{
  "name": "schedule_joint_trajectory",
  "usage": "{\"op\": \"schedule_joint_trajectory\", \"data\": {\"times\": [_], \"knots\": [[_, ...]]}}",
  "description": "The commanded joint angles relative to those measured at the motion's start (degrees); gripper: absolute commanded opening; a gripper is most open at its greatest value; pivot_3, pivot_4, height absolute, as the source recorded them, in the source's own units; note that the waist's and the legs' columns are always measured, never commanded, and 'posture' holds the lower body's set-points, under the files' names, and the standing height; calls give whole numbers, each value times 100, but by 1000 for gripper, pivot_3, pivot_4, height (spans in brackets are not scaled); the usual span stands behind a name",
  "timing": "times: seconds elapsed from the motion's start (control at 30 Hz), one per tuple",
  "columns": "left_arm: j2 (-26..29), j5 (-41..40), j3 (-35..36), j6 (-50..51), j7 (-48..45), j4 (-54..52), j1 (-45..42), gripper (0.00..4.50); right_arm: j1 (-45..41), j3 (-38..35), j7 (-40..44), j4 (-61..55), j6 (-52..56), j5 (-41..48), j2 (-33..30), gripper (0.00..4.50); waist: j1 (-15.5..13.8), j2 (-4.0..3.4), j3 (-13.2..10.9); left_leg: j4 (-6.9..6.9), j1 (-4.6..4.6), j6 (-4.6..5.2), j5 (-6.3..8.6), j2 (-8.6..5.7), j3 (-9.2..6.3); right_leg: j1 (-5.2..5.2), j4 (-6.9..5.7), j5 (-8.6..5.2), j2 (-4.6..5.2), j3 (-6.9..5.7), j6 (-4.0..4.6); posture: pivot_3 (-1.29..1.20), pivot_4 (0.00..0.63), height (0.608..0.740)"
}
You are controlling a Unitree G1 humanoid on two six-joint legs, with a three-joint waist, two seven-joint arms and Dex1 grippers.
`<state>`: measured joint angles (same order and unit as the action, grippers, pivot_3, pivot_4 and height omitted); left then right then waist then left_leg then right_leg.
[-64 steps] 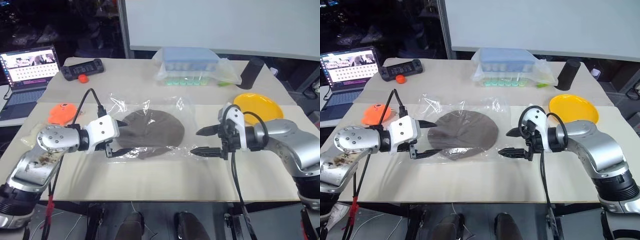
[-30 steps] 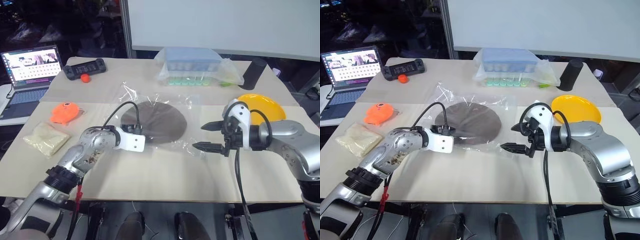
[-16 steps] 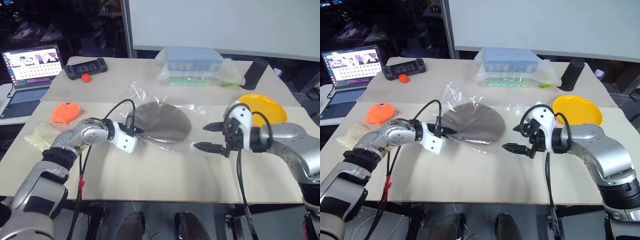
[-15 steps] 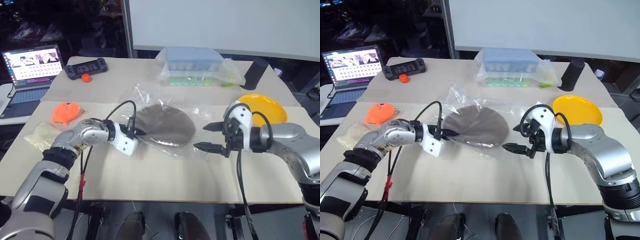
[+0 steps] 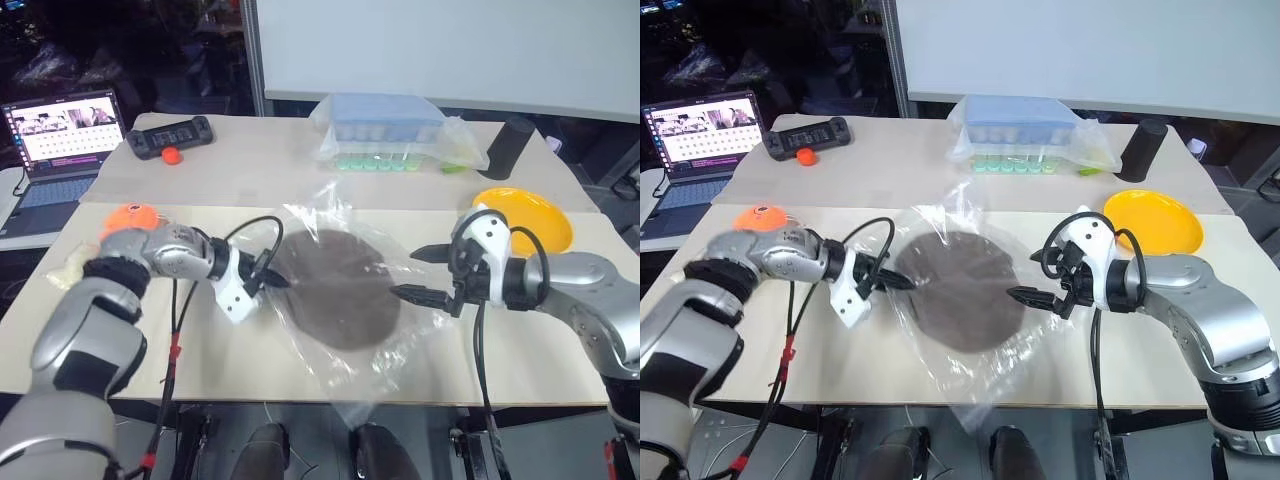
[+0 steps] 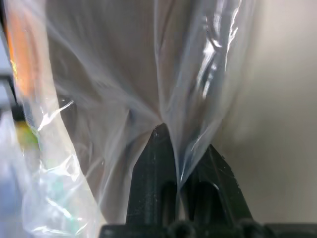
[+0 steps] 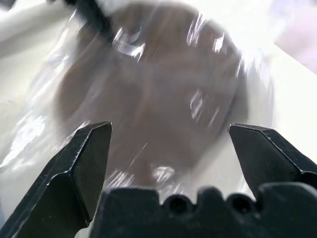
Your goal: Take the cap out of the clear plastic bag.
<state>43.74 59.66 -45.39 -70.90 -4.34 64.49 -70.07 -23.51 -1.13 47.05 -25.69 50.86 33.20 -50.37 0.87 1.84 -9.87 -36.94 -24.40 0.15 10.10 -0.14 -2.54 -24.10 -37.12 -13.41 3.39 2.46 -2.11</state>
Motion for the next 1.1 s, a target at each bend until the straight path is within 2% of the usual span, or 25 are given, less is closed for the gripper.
{"op": "schedule_joint_trajectory", "data": {"times": [0.03, 0.1, 0.2, 0.27, 0.3, 0.33, 0.37, 0.53, 0.67, 0.73, 0.83, 0.9, 0.97, 1.03, 1.1], "knots": [[31, 1699, -1141, 901, 2648, 375, -422, 75, -20, -248, -63, -240, 31, 110, -19, 4500, -3, 0, 0, 0, 1, 0, 0, -1, 0, 0, -1, -2, 1, 0, -5, 0, 150, 740], [-40, 2363, -1772, 1361, 3641, 657, -570, 75, -22, -254, -66, -234, 35, 116, -37, 4500, -9, 1, 0, 0, 1, -1, 0, 0, -1, 1, -2, -4, 1, -1, -9, 0, 150, 740], [-150, 2775, -2251, 1894, 4465, 1109, -722, 967, 0, -295, -74, -263, 94, 165, -89, 4500, -8, 3, -1, 0, -1, -1, 0, -1, -1, -3, -3, -4, 1, -2, -9, 0, 150, 740], [-181, 2763, -2327, 1954, 4519, 1292, -732, 1528, 27, -331, -72, -298, 150, 209, -119, 4500, -10, 5, -2, 0, -5, -1, 0, -1, -1, -8, -4, -4, 1, -2, -9, 0, 150, 740], [-190, 2734, -2341, 1959, 4482, 1355, -723, 2013, 35, -345, -72, -310, 171, 229, -130, 4500, -14, 6, -2, 0, -6, -1, 0, -1, -1, -8, -4, -4, 1, -3, -9, 0, 150, 740], [-190, 2697, -2336, 1955, 4496, 1392, -715, 2231, 37, -357, -71, -315, 186, 247, -142, 4500, -15, 5, -2, 0, -6, -1, 0, -1, -1, -8, -4, -3, 1, -3, -8, 0, 150, 740], [-193, 2675, -2344, 1955, 4525, 1414, -713, 2651, 37, -363, -73, -316, 193, 261, -151, 4500, -19, 6, -3, 0, -7, -1, 0, -2, 0, -8, -4, -3, 2, -3, -8, 0, 150, 740], [67, 2133, -1956, 1657, 4199, 1483, -678, 4414, 20, -360, -44, -257, 208, 289, -160, 4500, -16, 9, -3, -1, -4, -2, 0, -2, 0, -6, -5, 1, 3, -3, -1, 0, 150, 740], [548, 1548, -1474, 1268, 3774, 1450, -588, 4477, 57, -369, -3, -237, 205, 309, -160, 4500, 20, 14, -5, 1, -6, -2, 1, 2, 2, -13, -6, 11, 2, -2, 16, 0, 150, 740], [856, 1141, -1154, 697, 3597, 1356, -460, 4477, 148, -393, 2, -268, 261, 329, -181, 4500, 16, 15, -6, 2, -7, -2, 1, 1, 2, -13, -6, 17, 2, -2, 25, 0, 150, 740], [897, -323, -72, -735, 2530, 1568, -64, 4477, 525, -311, 96, -390, 261, 209, -402, 4500, -20, 14, -6, 2, -7, -3, 1, -1, 3, -12, -5, 19, 11, -3, 30, 0, 150, 740], [479, -1048, 552, -1515, 1791, 1996, -24, 4477, 696, -264, 18, -349, 181, 93, -436, 4500, -117, 15, -5, 0, -6, -3, 1, -2, 5, -7, -4, 21, 16, -6, 32, 0, 150, 740], [-339, -1243, 1498, -2048, 1048, 3158, -383, 4477, 755, -222, -147, -261, 119, -40, -363, 4500, -227, 17, -4, -21, -6, -3, 0, -1, 5, 4, -3, 27, 16, -15, 32, 0, 150, 740], [-1138, -937, 2515, -2160, 373, 4460, -983, 4477, 778, -213, -255, -209, 79, -86, -230, 4500, -323, 26, -2, -56, -22, -2, 0, 4, 7, 15, 1, 29, 13, -36, 27, 0, 150, 740], [-1774, -692, 3012, -2160, 22, 5344, -1473, 4477, 766, -211, -382, -125, -7, -158, -43, 4500, -324, 47, -3, -86, -52, -2, 0, 8, 5, 7, 3, 35, 7, -42, 17, 0, 150, 740]]}}
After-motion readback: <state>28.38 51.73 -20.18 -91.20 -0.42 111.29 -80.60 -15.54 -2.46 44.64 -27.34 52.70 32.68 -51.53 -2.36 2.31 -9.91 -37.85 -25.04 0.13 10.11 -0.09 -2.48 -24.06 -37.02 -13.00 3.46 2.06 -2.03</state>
